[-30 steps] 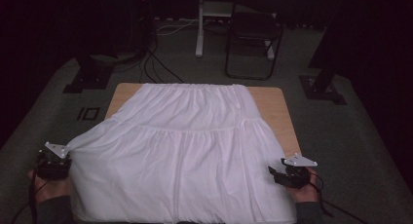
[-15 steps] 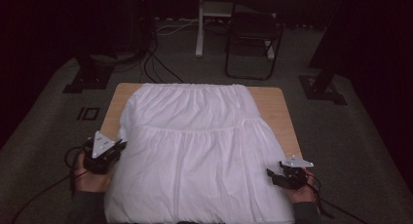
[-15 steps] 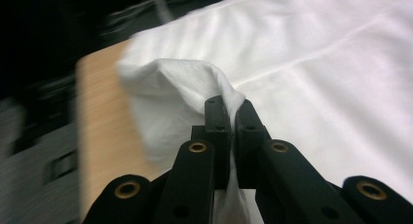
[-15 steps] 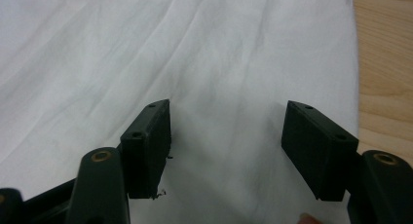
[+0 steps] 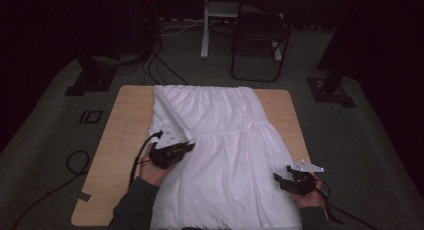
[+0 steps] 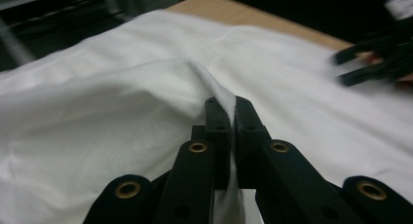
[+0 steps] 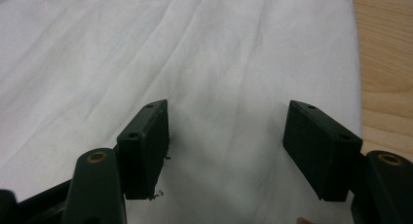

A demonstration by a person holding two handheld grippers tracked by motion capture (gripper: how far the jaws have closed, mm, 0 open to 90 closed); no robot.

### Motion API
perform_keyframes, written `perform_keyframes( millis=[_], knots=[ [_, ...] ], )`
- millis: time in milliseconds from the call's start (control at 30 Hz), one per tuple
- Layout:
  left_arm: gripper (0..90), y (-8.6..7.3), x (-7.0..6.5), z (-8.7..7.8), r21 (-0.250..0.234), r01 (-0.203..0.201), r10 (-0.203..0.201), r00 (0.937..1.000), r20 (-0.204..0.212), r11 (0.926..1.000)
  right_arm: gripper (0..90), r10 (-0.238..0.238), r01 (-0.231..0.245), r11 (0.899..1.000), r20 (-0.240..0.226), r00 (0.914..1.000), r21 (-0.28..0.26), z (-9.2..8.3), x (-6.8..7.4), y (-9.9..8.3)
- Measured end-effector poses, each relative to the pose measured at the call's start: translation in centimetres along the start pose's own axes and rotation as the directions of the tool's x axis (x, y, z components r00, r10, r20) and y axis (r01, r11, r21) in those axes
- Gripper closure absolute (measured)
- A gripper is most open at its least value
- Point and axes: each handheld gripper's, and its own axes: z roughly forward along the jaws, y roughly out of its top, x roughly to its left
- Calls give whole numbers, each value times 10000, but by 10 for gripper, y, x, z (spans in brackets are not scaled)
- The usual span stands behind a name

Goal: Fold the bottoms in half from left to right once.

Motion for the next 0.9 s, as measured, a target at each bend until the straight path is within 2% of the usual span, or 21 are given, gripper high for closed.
perform_keyframes(
  millis=[100,133,167,233,267,300,333,400,433,467,567,600,633,700,767,800,833,867,900],
  knots=[
    [877,20,-25,23,3,-625,624,9956,706,9980,327,6,-6,10000,3,10000,1,0,0,0],
    [876,28,-37,33,-16,-939,936,9904,1013,9956,327,3,-3,10000,2,10000,9,0,0,0],
    [877,33,-45,39,-59,-1074,1073,9865,1233,9942,326,0,0,10000,6,10000,19,0,0,0],
    [877,43,-66,53,-196,-1412,1424,9734,1795,9898,326,-1,1,10000,7,10000,14,0,0,0],
    [877,48,-78,63,-196,-1598,1604,9640,2120,9869,326,0,-1,10000,5,10000,14,0,0,0],
    [877,50,-86,69,-191,-1704,1702,9586,2281,9852,327,-15,15,10000,10,10000,6,0,0,0],
    [877,52,-97,79,-77,-1919,1875,9486,2550,9814,326,-2,2,10000,7,10000,13,0,0,0],
    [876,49,-109,96,280,-2218,2060,9398,2726,9747,327,-1,1,10000,8,10000,14,0,0,0],
    [875,47,-111,102,428,-2203,1999,9389,2801,9745,327,-5,5,10000,8,10000,14,0,0,0],
    [875,42,-111,112,665,-2027,1744,9385,2980,9770,327,-1,1,10000,6,10000,11,0,0,0],
    [847,31,-105,125,958,-1492,1089,9350,3375,9841,327,6,-6,10000,22,10000,6,0,0,0],
    [814,27,-102,128,1014,-1242,814,9330,3505,9871,328,11,-11,10000,24,10000,6,0,0,0],
    [746,26,-100,128,1024,-1151,715,9314,3569,9881,332,29,-29,10000,37,10000,2,0,0,0],
    [630,24,-97,126,1049,-1102,684,9378,3404,9884,358,135,-135,9999,87,9999,48,0,1,1],
    [574,24,-92,118,933,-1013,662,9444,3222,9905,413,160,-163,9997,184,9997,180,-2,2,4],
    [561,24,-87,111,820,-996,711,9522,2972,9916,430,199,-203,9996,229,9995,211,-3,3,5],
    [548,24,-83,106,803,-991,728,9568,2816,9918,459,247,-255,9994,373,9990,225,-7,5,9],
    [540,24,-75,98,727,-872,660,9647,2549,9935,498,324,-321,9994,389,9987,-85,-14,10,17],
    [540,23,-69,93,669,-806,625,9690,2391,9945,498,324,-321,9994,389,9987,-85,-14,10,17]
  ],
)
